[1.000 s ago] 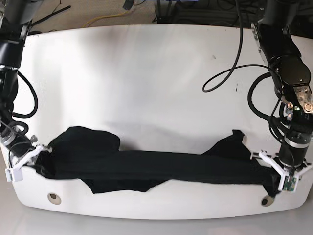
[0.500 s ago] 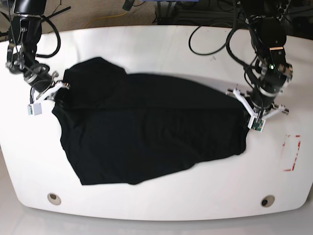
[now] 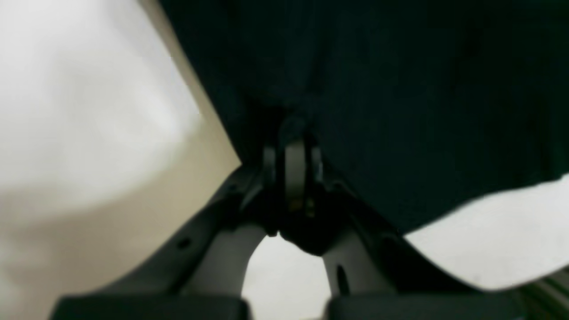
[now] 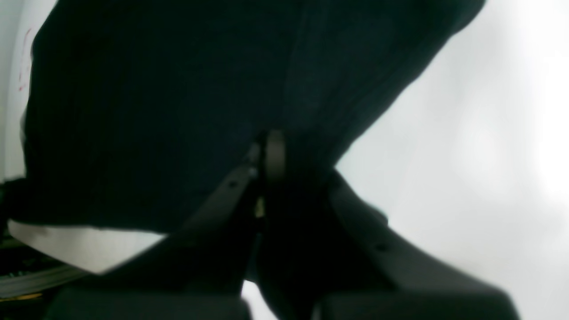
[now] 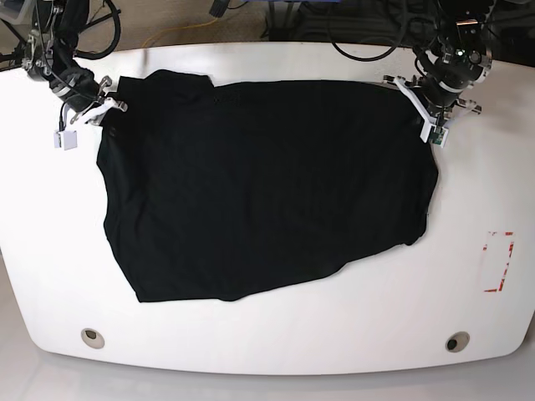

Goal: Fold the T-shirt properly
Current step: 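Pull the held shirt back across the table with both grippers, then swing the shirt again toward the table edge with both grippers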

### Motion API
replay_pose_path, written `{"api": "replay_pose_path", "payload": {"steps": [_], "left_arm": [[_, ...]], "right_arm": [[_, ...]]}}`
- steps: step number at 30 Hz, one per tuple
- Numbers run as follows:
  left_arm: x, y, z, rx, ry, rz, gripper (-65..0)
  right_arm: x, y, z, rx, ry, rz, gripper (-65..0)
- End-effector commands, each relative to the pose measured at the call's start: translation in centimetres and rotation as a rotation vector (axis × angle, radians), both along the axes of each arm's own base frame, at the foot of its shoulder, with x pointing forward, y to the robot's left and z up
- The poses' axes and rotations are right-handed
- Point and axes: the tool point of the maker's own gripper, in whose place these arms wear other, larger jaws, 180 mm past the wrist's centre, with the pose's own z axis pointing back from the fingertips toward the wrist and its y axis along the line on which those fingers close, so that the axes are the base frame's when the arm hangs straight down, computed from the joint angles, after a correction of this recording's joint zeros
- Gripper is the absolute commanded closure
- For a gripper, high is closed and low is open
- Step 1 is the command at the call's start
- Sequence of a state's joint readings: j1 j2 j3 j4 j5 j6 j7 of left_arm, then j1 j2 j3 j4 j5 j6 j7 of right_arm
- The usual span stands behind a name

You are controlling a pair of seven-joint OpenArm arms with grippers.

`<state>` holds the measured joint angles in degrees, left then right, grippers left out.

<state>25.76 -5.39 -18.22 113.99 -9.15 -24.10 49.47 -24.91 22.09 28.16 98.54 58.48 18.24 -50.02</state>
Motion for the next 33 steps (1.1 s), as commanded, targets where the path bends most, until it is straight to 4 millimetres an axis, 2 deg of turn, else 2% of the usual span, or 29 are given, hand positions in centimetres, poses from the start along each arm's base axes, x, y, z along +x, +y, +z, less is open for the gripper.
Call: {"api": "replay_pose_path", "payload": {"steps": [1,6,12,19,21,24,27,33], "left_arm": [[0.6,0.8,1.2,-0.012,-0.055,0.022,0.0],[1.0,1.9,2.2,-0.064,-0.096,0.073,0.0],[3.5,1.9,4.3,-0.104,-0.183,0.082,0.0],[8.6,1.8,8.6,-0.115,-0.344,0.074,-0.1],[10.1,1.8,10.2,-0.117,-0.396,0.072,-0.3],[11.9,1.8,12.2,-0.112,-0.442,0.066,-0.3],[14.0,2.0,14.8,-0.108,-0.506,0.064,-0.3],[17.5,2.1,20.9,-0.11,-0.663,0.061,-0.4]], "right_arm": [[0.5,-0.1,0.9,0.001,-0.039,0.002,0.0],[-0.4,0.8,0.2,0.031,-0.022,-0.011,0.0],[0.2,1.2,0.5,0.038,-0.039,-0.01,0.0],[5.6,0.8,4.0,0.022,-0.181,-0.004,0.0],[7.4,0.2,4.9,-0.021,-0.211,0.007,0.0],[10.1,0.5,6.4,-0.072,-0.258,0.047,0.0],[12.2,0.3,7.5,-0.125,-0.286,0.067,0.0],[16.6,-0.5,11.0,-0.233,-0.363,0.092,0.0]]}}
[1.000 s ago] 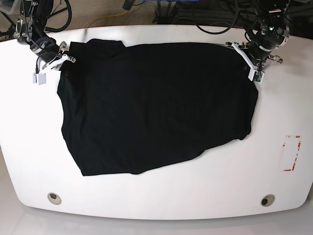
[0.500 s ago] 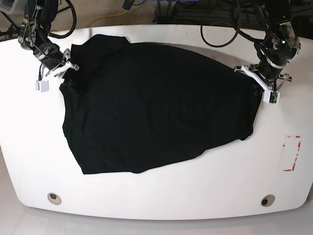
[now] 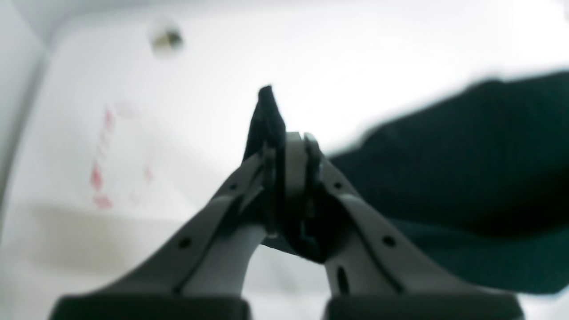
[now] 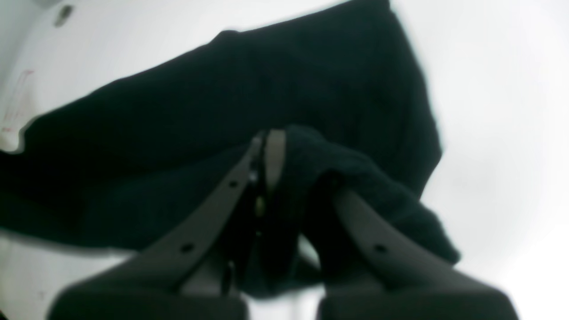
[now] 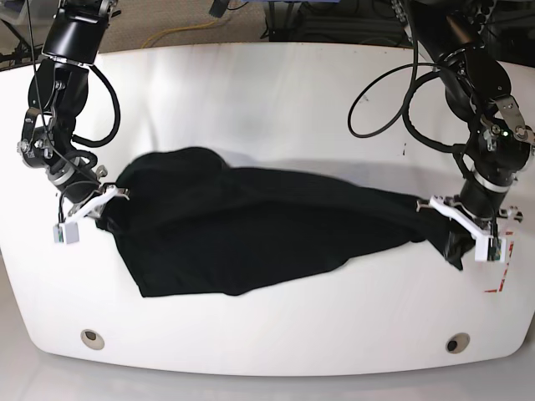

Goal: Fold the T-shirt properly
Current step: 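Swing the shirt again toward the table edge with both grippers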

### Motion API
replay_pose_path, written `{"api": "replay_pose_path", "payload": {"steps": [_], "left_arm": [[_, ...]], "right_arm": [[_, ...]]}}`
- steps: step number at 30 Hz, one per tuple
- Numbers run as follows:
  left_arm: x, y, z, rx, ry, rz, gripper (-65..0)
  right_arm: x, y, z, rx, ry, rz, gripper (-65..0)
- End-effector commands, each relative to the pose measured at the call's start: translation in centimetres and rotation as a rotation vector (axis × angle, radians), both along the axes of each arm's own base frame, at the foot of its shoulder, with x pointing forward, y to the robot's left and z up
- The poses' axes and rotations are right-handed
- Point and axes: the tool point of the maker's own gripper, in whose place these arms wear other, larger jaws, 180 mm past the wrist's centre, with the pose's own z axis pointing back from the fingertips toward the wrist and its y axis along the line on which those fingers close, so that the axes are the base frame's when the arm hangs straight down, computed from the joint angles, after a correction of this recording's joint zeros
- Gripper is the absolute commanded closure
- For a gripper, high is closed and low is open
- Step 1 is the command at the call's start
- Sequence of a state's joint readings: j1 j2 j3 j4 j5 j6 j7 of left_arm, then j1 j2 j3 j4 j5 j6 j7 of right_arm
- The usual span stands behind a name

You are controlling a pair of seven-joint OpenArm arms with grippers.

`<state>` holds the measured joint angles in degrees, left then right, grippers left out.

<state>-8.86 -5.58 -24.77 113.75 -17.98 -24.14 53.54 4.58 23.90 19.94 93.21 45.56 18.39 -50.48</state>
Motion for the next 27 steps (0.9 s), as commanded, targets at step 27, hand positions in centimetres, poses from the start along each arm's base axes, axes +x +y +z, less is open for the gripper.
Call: {"api": "replay_pose_path", "payload": {"steps": [27], "left_arm": [[5.6,6.0,28.0,0.086,-0.538,0.137,-0.4]], "right_arm": [[14.4,-2.4,28.3,-0.339,-0.433,0.112,0.0]]}}
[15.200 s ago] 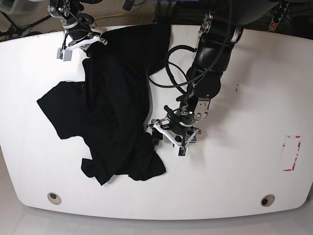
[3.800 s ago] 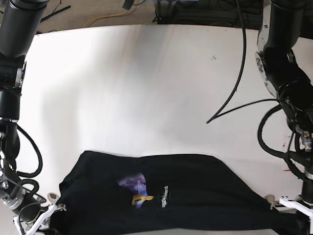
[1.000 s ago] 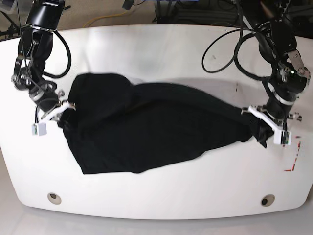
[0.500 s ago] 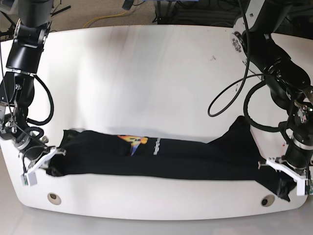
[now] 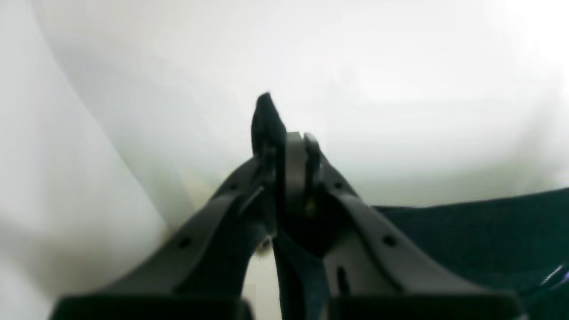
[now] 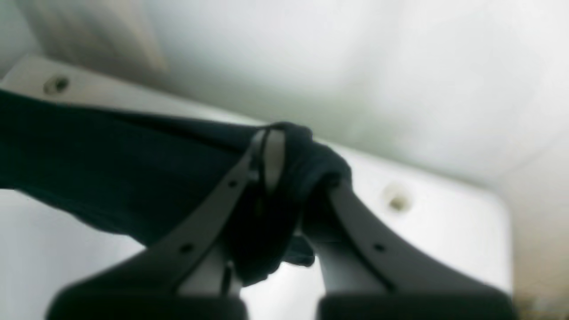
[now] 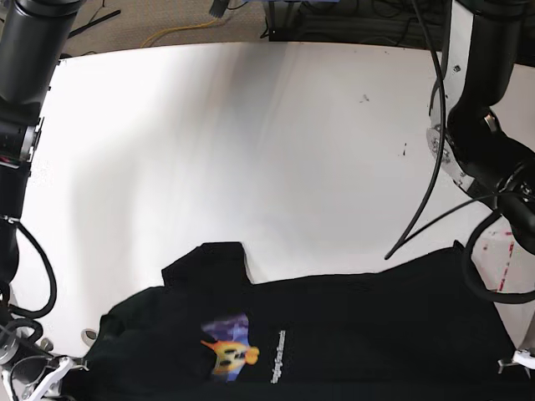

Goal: Fold the T-shirt properly
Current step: 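Swing the shirt again toward the table edge with both grippers, then drag the shirt back and lay it flat with both grippers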

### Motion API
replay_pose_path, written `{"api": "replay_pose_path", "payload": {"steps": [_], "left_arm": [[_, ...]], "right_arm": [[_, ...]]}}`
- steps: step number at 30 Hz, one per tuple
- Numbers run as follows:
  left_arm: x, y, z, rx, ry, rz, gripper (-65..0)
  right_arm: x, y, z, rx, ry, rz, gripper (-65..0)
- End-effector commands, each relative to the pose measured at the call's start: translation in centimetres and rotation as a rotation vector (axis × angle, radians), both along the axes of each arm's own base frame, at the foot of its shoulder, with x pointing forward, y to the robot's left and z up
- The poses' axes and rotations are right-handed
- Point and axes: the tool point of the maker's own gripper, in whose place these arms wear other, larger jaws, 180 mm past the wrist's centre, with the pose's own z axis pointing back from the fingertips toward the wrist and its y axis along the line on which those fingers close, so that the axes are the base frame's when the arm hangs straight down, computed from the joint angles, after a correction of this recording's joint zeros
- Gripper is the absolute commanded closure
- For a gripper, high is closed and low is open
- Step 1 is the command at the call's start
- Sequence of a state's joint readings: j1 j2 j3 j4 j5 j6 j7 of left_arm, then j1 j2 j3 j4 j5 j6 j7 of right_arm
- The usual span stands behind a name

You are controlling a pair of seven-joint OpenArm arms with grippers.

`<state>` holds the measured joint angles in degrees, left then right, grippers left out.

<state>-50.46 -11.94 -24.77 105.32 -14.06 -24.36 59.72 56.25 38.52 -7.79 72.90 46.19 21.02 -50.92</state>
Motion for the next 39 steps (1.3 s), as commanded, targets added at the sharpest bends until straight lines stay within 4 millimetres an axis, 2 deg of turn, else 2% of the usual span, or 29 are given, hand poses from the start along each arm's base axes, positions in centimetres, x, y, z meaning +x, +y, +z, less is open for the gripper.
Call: {"api": "replay_pose_path", "payload": {"steps": [1,4,7,9,10,12,13,17,20,22,26,28,31,34,37,39], "left_arm": [[-0.8,1.3,3.7,0.013,-0.079,0.031,-0.4],[-0.6,1.1,5.4,0.048,-0.09,0.023,-0.4],[-0.2,0.2,4.2,0.139,-0.042,0.012,-0.4],[-0.8,-0.1,3.8,0.168,-0.044,0.014,-0.4],[-0.8,-0.4,3.3,0.18,-0.036,0.009,-0.4],[-0.6,-0.7,1.9,0.191,-0.007,0.002,-0.4],[-0.5,-0.8,0.7,0.198,0.019,-0.001,-0.4],[-1.0,-1.5,-1.7,0.209,0.056,-0.024,-0.4],[-1.3,-2.6,-4.8,0.196,0.109,-0.079,-0.4],[-1.8,-3.2,-6.5,0.202,0.142,-0.097,-0.4],[-2.8,-4.2,-12.1,0.186,0.288,-0.132,-0.4],[-3.7,-4.0,-15.7,0.139,0.367,-0.136,-0.4],[-5.4,-3.4,-20.0,0.056,0.452,-0.136,-0.4],[-7.2,-3.0,-23.4,0.011,0.528,-0.14,-0.4],[-9.2,-2.7,-26.7,-0.012,0.617,-0.137,-0.3],[-10.2,-2.2,-28.0,-0.024,0.653,-0.123,-0.3]], "right_arm": [[-0.3,-0.9,4.5,-0.028,-0.094,-0.008,0.0],[-0.7,-1.2,5.3,-0.06,-0.093,-0.007,0.0],[-1.2,-0.9,5.3,-0.087,-0.102,0.016,0.0],[-1.4,-0.7,3.3,-0.064,-0.065,0.035,0.0],[-1.8,-1.3,2.5,-0.039,-0.051,0.031,0.0],[-2.3,-1.9,0.6,-0.01,-0.019,0.03,0.0],[-2.7,-2.2,-1.0,0.018,0.008,0.029,0.0],[-4.4,-2.5,-5.3,0.067,0.075,0.03,0.0],[-5.9,-2.7,-8.5,0.075,0.13,0.023,0.0],[-6.9,-2.8,-10.0,0.085,0.152,0.023,0.0],[-9.2,-3.2,-13.3,0.109,0.211,0.01,0.0],[-10.5,-3.5,-14.9,0.112,0.243,-0.002,0.0],[-12.1,-3.1,-17.3,0.129,0.286,-0.005,0.0],[-14.0,-3.3,-19.4,0.143,0.337,-0.021,0.0],[-15.7,-2.6,-21.1,0.147,0.373,-0.013,0.0],[-16.8,-2.4,-22.2,0.157,0.397,-0.02,0.0]]}}
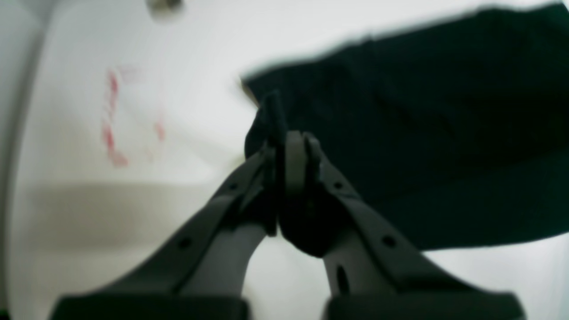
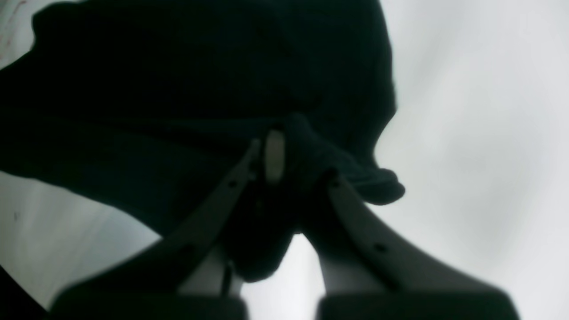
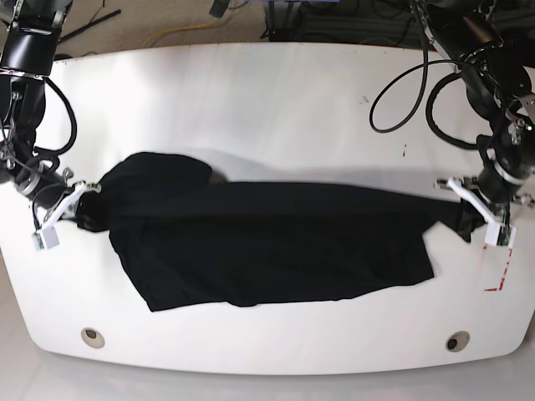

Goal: Fold the T-shirt properly
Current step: 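Drag the shirt back and lay it flat with both grippers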

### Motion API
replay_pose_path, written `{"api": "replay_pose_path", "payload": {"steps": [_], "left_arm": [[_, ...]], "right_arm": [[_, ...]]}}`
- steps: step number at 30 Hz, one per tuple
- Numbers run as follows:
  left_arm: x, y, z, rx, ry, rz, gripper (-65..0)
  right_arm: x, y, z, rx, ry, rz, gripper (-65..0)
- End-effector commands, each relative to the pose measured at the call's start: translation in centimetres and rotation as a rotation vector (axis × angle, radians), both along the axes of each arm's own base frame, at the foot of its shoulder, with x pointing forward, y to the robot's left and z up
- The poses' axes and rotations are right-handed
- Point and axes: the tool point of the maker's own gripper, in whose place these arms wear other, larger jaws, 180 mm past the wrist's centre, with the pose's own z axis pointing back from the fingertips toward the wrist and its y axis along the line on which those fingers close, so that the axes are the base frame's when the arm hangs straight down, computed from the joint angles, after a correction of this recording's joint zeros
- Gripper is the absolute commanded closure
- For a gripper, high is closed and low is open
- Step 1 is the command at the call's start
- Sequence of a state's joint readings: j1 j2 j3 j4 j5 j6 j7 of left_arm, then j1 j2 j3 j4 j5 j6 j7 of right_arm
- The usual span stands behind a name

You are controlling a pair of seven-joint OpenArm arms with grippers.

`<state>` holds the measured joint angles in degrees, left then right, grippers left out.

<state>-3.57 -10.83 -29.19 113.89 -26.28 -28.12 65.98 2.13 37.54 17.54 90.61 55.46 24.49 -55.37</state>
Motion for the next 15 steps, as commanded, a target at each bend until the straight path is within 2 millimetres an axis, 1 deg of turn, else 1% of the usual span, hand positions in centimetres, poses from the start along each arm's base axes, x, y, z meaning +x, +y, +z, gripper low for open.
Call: {"api": "replay_pose_path", "payload": {"steps": [1,4,7,10,12,15], "left_arm": [[-0.2,0.5,0.8,0.003,-0.039,0.009,-0.3],[-1.8,0.9,-1.1,0.005,0.02,0.019,-0.3],[-3.7,1.4,-3.2,0.015,0.094,0.031,-0.3],[-6.1,2.3,-5.2,0.019,0.168,0.059,-0.3],[-8.1,2.9,-6.7,0.023,0.227,0.077,-0.3],[-10.6,3.9,-8.2,0.031,0.291,0.106,-0.3]], "right_arm": [[-0.1,-0.5,1.4,-0.005,-0.052,-0.013,0.0],[-1.7,-0.5,-0.5,0.018,-0.004,-0.033,0.0],[-4.0,-0.6,-2.7,0.041,0.053,-0.061,0.0],[-5.8,0.1,-4.2,0.07,0.087,-0.076,0.0],[-7.4,0.8,-5.5,0.092,0.124,-0.084,0.0],[-9.1,1.1,-6.7,0.104,0.162,-0.094,0.0]]}}
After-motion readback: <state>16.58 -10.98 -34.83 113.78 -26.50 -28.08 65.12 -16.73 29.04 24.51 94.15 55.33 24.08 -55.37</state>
